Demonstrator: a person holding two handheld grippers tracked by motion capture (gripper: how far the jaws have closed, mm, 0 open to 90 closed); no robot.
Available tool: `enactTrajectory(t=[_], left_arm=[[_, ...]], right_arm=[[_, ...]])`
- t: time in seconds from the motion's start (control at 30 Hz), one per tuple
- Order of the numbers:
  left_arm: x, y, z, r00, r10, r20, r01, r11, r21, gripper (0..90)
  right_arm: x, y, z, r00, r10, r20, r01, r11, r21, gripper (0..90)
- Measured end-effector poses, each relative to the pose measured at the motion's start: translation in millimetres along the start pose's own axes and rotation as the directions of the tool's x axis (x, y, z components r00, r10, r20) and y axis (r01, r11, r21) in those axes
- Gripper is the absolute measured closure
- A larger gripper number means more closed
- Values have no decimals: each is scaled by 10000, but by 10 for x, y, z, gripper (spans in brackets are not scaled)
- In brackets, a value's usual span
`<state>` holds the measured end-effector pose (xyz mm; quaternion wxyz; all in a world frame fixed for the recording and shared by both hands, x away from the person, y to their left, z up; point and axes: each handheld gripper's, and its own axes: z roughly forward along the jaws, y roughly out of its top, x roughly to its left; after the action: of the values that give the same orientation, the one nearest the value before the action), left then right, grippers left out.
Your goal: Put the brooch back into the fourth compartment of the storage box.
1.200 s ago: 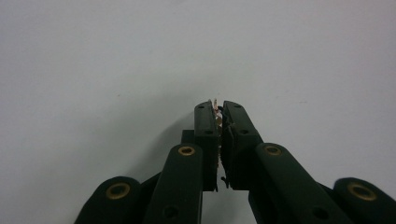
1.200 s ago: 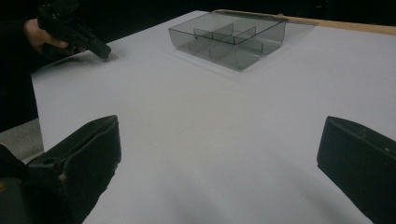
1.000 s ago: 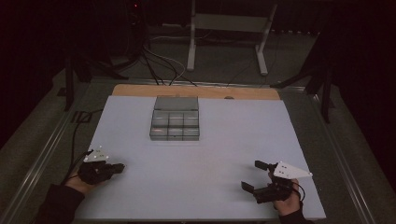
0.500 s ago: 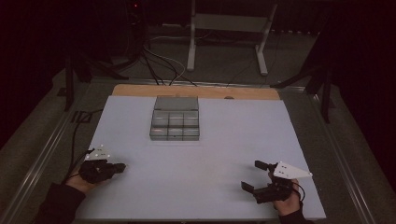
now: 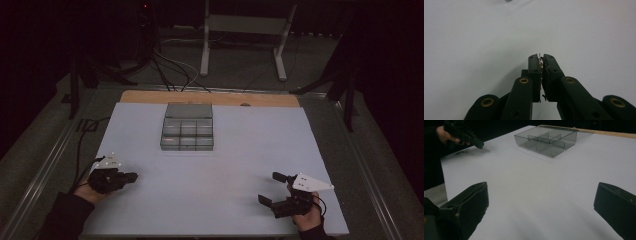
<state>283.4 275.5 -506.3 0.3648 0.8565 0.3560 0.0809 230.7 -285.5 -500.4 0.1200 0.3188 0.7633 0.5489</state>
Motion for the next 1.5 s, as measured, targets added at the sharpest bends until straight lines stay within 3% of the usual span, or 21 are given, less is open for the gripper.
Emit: enactTrajectory(t=[0.83, 1.5], left_arm=[[1, 312, 76, 9988, 350, 350, -349, 9994, -42, 878], [-16, 631, 117, 9949, 759, 663, -737, 9967, -349, 878]], right_arm=[[-3, -3, -5, 10000, 77, -4, -77, 10000, -21, 0], [0, -5, -5, 10000, 66, -9, -66, 10000, -11, 0]])
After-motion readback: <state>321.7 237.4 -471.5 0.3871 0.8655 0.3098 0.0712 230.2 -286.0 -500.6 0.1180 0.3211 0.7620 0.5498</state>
